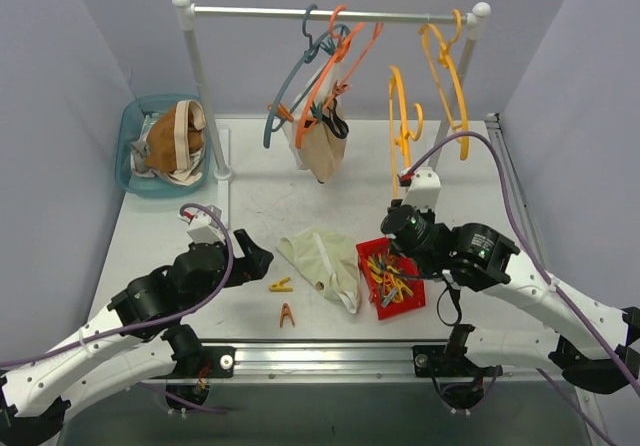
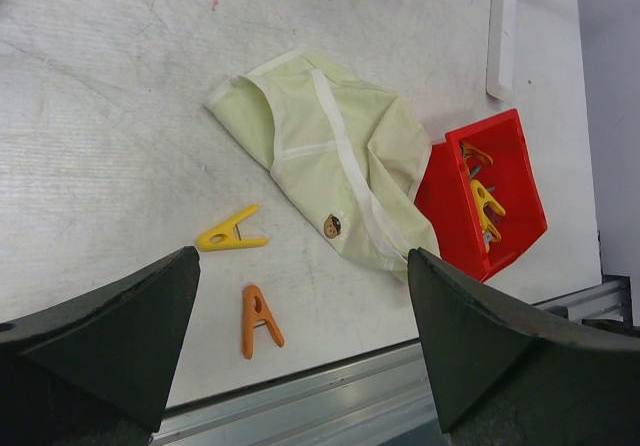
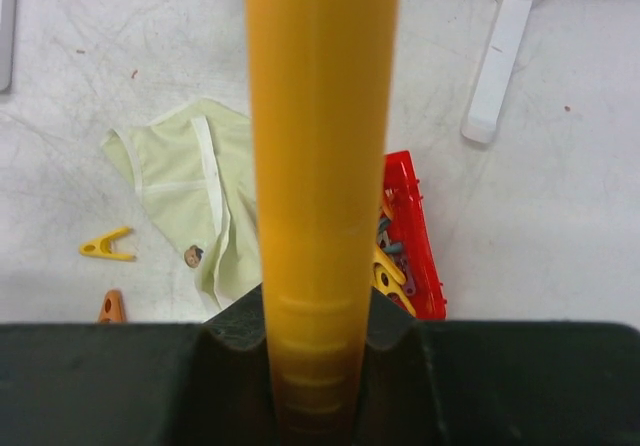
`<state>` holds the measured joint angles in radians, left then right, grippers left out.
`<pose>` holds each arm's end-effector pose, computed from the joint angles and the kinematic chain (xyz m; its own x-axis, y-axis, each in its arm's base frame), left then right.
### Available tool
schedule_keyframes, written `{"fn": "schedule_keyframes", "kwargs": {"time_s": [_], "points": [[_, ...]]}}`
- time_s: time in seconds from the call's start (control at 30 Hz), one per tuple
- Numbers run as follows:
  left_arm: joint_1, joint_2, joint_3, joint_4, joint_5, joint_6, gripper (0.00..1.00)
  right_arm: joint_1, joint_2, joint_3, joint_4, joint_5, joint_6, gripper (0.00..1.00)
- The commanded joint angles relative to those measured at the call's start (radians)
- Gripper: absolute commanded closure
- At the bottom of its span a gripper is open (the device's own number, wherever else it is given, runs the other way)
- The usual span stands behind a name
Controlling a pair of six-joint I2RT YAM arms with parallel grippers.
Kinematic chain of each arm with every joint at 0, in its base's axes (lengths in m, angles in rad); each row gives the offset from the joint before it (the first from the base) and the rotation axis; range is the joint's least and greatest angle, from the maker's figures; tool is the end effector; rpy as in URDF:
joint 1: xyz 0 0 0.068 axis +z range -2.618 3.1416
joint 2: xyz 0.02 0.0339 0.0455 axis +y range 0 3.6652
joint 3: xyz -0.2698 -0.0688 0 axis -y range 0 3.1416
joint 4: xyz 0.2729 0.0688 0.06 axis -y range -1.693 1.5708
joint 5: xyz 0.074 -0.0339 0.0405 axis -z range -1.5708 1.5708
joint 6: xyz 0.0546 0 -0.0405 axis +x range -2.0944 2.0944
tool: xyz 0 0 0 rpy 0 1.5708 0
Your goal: Remove the underwear clipped to the hanger
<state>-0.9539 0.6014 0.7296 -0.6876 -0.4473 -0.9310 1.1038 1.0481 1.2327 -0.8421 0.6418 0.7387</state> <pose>0.1147 -0.1209 0.2952 -0.6031 -0.3999 -0.6902 0.0662 0.8372 -0.5429 0.1353 0.1958 0.3844 -0.5414 0.1242 -0.8315 -0.1858 0.9469 0.2625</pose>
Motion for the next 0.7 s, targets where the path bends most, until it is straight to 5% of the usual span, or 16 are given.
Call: {"fn": "schedule_keyframes", "kwargs": {"time_s": [0.0, 0.37, 0.67], "points": [[0.007, -0.008, 0.013, 0.051, 0.005, 0.015, 0.06, -0.1, 0.013, 0.1, 0.078, -0.149, -0.189, 1.0], [0.017, -0.025, 0.008, 0.051, 0.007, 0.021, 0.06, -0.497, 0.194, 0.341, 0.118, -0.534, -0.404, 1.0], [0.023, -0.058, 0.01, 0.026, 0.001, 0.026, 0.06, -0.634, 0.378, 0.54, 0.109, -0.672, -0.498, 1.0]]}}
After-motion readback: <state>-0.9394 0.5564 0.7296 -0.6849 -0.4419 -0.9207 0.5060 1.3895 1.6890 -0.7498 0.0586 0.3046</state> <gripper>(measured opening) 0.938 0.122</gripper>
